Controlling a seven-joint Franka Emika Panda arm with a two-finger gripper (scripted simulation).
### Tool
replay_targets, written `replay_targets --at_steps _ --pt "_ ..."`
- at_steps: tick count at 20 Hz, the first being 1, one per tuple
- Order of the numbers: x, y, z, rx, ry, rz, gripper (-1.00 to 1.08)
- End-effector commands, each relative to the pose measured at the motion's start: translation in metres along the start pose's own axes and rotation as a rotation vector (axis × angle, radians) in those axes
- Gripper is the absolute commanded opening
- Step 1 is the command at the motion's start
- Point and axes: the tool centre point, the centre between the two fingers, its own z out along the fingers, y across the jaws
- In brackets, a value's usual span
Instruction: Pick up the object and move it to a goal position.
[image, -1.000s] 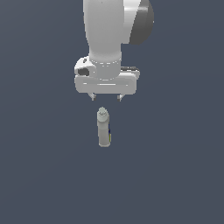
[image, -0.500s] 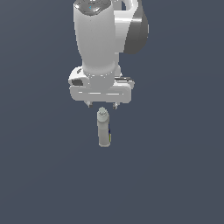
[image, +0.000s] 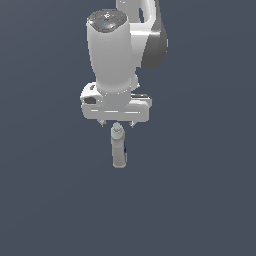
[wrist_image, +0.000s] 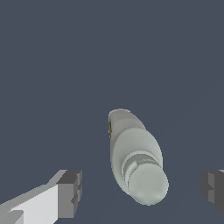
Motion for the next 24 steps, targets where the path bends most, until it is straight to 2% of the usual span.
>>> replay_targets --at_steps 1,9,10,24 --pt "0.000 0.000 0.013 0.000 -0.001 0.001 1.00" --pt "0.001 0.000 0.032 0.000 -0.001 0.001 1.00" --pt "0.001 0.000 0.032 0.000 -0.001 0.001 -1.00" --pt "0.002 -0.002 0.026 0.000 0.001 0.002 -1.00"
